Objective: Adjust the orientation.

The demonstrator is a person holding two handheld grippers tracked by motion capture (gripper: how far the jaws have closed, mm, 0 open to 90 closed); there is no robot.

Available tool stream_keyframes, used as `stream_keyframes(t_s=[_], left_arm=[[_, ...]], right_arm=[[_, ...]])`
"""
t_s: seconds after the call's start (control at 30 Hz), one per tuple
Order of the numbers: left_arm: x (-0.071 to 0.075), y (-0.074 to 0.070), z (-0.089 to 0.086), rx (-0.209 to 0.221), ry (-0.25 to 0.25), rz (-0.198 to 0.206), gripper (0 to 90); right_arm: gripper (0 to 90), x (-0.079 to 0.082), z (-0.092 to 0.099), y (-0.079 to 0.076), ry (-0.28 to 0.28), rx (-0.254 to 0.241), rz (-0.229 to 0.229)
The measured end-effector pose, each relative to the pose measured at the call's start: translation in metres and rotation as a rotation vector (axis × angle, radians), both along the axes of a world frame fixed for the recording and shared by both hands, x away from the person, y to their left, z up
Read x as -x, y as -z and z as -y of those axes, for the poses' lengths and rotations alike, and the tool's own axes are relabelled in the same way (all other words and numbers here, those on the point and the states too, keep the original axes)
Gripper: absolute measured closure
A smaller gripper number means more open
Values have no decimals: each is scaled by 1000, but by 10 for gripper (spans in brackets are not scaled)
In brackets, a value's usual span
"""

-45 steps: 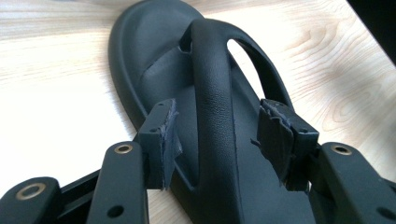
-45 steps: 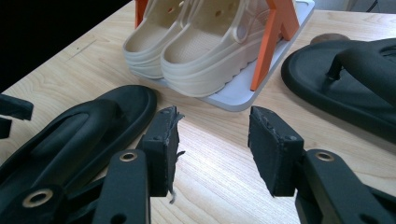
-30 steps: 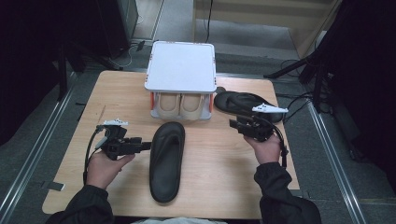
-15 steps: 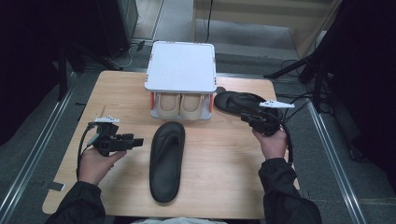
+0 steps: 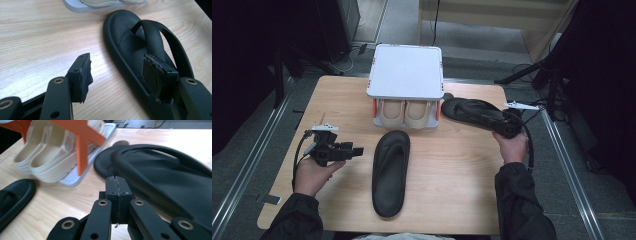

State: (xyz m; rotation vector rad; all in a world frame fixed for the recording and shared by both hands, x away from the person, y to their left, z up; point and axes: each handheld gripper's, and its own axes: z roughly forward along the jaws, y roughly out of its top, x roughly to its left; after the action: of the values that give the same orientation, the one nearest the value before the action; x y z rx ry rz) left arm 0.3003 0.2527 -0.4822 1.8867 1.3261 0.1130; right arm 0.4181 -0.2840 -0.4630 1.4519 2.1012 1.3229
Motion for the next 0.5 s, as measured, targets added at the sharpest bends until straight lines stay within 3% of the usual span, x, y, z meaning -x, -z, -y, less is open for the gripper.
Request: stream_keyframes(t_s=[0.5], left_arm=[[1, 0, -5, 13, -15, 19, 407]], right_arm=[[900, -29, 27, 8, 68, 18, -10]])
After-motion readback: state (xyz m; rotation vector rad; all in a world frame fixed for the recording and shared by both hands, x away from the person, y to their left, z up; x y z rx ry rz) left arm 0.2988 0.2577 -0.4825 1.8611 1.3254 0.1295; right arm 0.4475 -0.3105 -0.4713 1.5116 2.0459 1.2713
